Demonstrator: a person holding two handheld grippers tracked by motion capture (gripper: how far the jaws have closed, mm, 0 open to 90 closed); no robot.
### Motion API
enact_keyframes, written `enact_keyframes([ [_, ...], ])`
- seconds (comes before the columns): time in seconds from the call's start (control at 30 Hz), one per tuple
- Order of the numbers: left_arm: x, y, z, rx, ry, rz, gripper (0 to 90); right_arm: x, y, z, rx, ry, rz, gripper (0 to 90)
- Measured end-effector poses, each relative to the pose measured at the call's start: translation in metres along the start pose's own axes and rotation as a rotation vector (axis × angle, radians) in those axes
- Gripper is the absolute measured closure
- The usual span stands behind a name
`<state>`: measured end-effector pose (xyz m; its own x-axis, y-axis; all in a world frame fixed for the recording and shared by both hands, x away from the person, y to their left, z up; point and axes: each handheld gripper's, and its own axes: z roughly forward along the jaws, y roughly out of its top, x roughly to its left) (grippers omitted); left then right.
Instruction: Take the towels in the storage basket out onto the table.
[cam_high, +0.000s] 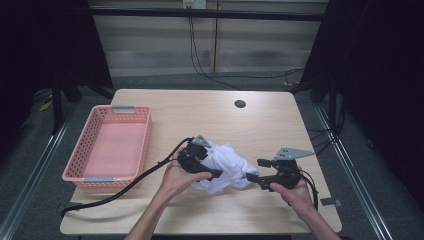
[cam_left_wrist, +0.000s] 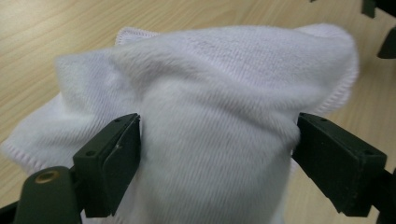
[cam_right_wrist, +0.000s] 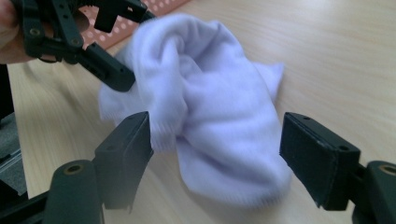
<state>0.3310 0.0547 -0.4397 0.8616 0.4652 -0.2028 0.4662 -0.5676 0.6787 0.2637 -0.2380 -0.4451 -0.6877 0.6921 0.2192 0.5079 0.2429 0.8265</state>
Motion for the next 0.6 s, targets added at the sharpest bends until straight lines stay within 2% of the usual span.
enact_keyframes([
  [0.07,-0.002,-0.002,-0.006,-0.003,0.008,0.01,15.5,0.005,0.011,0.004,-0.016,0.012,-0.019,26.3],
  [0.17,-0.003,-0.008,-0.015,-0.019,0.0,-0.005,16.4,0.012,0.024,0.015,-0.02,0.039,-0.042,29.2],
  [0.23,-0.009,-0.013,-0.024,-0.018,0.041,0.005,16.5,0.015,0.03,0.027,-0.002,0.048,-0.06,33.0],
  [0.3,-0.012,-0.02,-0.036,-0.071,0.033,-0.013,24.9,0.015,0.033,0.041,0.016,0.069,-0.063,40.6],
  [0.33,-0.013,-0.022,-0.039,-0.081,0.047,-0.018,28.6,0.015,0.033,0.047,0.025,0.074,-0.063,51.2],
  [0.4,-0.017,-0.03,-0.047,-0.079,0.069,-0.009,28.5,0.013,0.033,0.054,0.059,0.08,-0.069,67.4],
  [0.43,-0.019,-0.036,-0.05,-0.085,0.067,-0.005,30.1,0.011,0.032,0.055,0.056,0.067,-0.059,72.6],
  [0.47,-0.021,-0.04,-0.051,-0.084,0.07,-0.003,35.3,0.008,0.031,0.056,0.055,0.074,-0.042,75.7],
  [0.53,-0.025,-0.051,-0.054,-0.082,0.067,-0.006,36.3,0.002,0.029,0.054,0.049,0.08,-0.013,77.3],
  [0.6,-0.026,-0.06,-0.053,-0.097,0.066,-0.022,43.9,-0.004,0.026,0.053,0.064,0.072,0.005,77.9],
])
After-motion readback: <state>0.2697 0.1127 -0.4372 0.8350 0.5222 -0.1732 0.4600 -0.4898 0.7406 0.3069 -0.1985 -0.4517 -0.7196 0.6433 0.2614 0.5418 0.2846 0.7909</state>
